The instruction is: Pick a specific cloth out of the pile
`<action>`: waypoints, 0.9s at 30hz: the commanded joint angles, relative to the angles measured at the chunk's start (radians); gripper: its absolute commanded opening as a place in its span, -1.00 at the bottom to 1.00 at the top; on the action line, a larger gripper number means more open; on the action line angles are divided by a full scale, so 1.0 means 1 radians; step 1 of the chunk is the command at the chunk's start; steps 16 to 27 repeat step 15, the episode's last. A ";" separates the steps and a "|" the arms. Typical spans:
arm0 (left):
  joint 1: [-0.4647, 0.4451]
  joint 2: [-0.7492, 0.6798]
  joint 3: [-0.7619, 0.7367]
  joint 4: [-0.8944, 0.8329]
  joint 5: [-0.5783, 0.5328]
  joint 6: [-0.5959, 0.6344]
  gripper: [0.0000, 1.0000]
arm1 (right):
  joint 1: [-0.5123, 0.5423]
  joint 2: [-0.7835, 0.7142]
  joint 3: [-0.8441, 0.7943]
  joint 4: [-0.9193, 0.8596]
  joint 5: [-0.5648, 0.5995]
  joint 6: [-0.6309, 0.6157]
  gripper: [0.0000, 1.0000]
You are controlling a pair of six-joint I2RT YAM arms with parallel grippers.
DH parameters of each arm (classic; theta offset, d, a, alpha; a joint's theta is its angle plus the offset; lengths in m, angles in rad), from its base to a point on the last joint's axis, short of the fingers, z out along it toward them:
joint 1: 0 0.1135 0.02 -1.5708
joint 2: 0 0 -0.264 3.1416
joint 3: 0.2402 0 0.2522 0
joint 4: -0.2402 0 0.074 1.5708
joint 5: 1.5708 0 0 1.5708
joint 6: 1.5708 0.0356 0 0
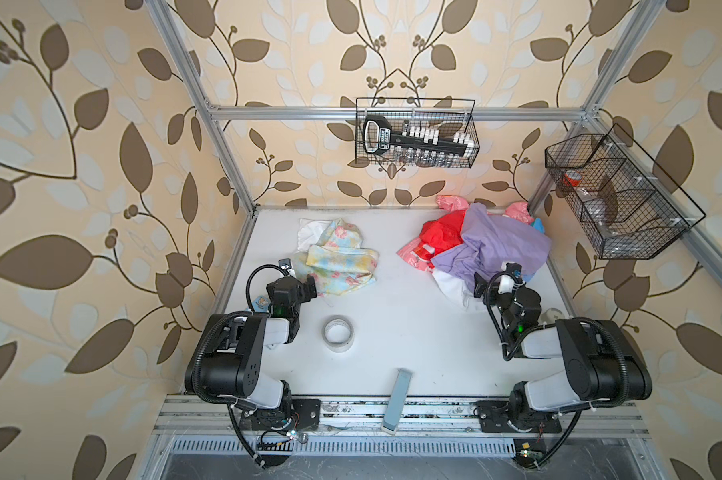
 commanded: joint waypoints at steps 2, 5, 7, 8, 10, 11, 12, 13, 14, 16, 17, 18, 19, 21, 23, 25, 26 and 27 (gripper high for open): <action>0.000 -0.003 0.016 0.006 0.019 -0.010 0.98 | -0.001 0.006 0.021 0.006 -0.015 -0.009 0.99; 0.000 -0.003 0.013 0.007 0.019 -0.010 0.98 | 0.001 0.006 0.020 0.004 -0.013 -0.009 0.99; 0.000 -0.003 0.013 0.007 0.019 -0.010 0.98 | 0.001 0.006 0.020 0.004 -0.013 -0.008 0.99; -0.001 -0.003 0.013 0.007 0.019 -0.010 0.98 | 0.000 0.007 0.021 0.003 -0.011 -0.009 0.99; 0.000 -0.003 0.013 0.007 0.019 -0.010 0.98 | 0.005 0.008 0.023 0.002 -0.006 -0.011 0.99; -0.001 -0.003 0.013 0.006 0.019 -0.010 0.98 | 0.005 0.009 0.024 0.002 -0.002 -0.012 0.99; 0.000 -0.002 0.013 0.007 0.018 -0.010 0.98 | 0.007 0.010 0.026 0.000 0.000 -0.012 0.99; 0.000 -0.003 0.014 0.006 0.019 -0.010 0.98 | 0.009 0.010 0.027 -0.002 0.000 -0.012 0.99; -0.001 -0.002 0.014 0.006 0.020 -0.010 0.98 | 0.008 0.010 0.027 -0.002 0.001 -0.012 0.99; 0.000 -0.003 0.014 0.006 0.019 -0.010 0.98 | 0.008 0.009 0.025 -0.003 0.002 -0.012 0.99; 0.000 -0.003 0.014 0.006 0.019 -0.010 0.98 | 0.008 0.009 0.025 -0.003 0.002 -0.012 0.99; 0.000 -0.003 0.014 0.006 0.019 -0.010 0.98 | 0.008 0.009 0.025 -0.003 0.002 -0.012 0.99; 0.000 -0.003 0.014 0.006 0.019 -0.010 0.98 | 0.008 0.009 0.025 -0.003 0.002 -0.012 0.99; 0.000 -0.003 0.014 0.006 0.019 -0.010 0.98 | 0.008 0.009 0.025 -0.003 0.002 -0.012 0.99; 0.000 -0.003 0.014 0.006 0.019 -0.010 0.98 | 0.008 0.009 0.025 -0.003 0.002 -0.012 0.99; 0.000 -0.003 0.014 0.006 0.019 -0.010 0.98 | 0.008 0.009 0.025 -0.003 0.002 -0.012 0.99; 0.000 -0.003 0.014 0.006 0.019 -0.010 0.98 | 0.008 0.009 0.025 -0.003 0.002 -0.012 0.99; 0.000 -0.003 0.014 0.006 0.019 -0.010 0.98 | 0.008 0.009 0.025 -0.003 0.002 -0.012 0.99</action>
